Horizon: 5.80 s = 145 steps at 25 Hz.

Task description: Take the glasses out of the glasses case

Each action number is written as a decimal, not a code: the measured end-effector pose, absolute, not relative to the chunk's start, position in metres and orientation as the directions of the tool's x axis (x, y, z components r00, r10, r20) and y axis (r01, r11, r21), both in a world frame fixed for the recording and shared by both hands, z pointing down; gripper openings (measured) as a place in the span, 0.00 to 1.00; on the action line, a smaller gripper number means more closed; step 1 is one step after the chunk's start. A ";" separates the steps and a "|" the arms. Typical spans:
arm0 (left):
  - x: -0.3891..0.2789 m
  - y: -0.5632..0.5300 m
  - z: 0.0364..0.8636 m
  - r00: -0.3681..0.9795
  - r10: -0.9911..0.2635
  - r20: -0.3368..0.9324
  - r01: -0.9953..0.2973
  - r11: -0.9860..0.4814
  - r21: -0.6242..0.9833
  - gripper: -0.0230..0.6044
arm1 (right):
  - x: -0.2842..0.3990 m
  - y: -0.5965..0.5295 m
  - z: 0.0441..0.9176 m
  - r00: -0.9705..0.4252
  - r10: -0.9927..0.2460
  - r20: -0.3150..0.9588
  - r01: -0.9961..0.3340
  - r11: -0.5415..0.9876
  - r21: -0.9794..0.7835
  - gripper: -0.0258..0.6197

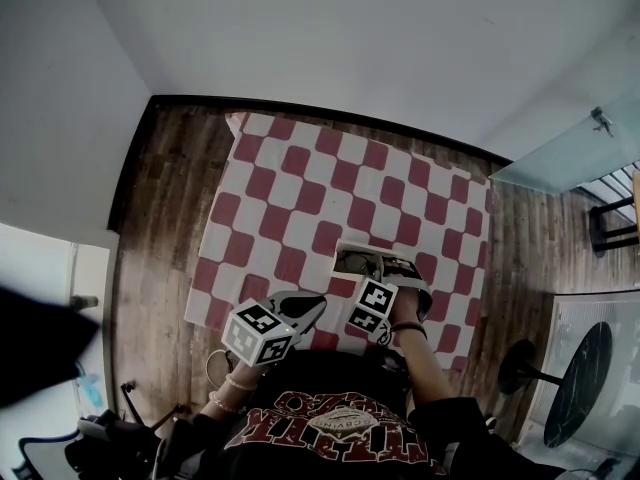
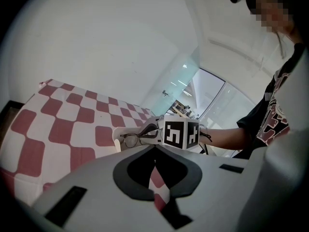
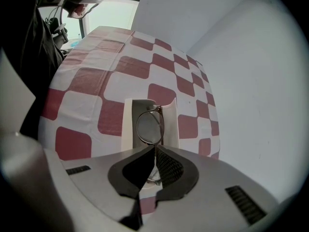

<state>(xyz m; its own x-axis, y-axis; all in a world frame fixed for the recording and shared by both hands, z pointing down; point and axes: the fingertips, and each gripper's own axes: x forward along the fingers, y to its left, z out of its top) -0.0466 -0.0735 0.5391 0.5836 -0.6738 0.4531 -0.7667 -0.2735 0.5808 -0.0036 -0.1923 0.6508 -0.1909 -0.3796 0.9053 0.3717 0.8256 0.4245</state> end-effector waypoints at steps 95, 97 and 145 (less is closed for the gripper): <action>-0.028 -0.063 0.563 0.640 -0.610 0.467 -0.729 -0.289 0.621 0.04 | 0.004 -0.170 0.536 -0.273 -0.452 0.849 0.290 0.803 0.520 0.07; -0.028 -0.062 0.564 0.640 -0.608 0.470 -0.729 -0.287 0.622 0.04 | 0.004 -0.169 0.534 -0.274 -0.449 0.851 0.288 0.805 0.518 0.07; -0.012 -0.048 0.603 0.684 -0.540 0.490 -0.681 -0.234 0.694 0.04 | 0.022 -0.149 0.469 -0.316 -0.478 0.820 0.258 0.788 0.559 0.07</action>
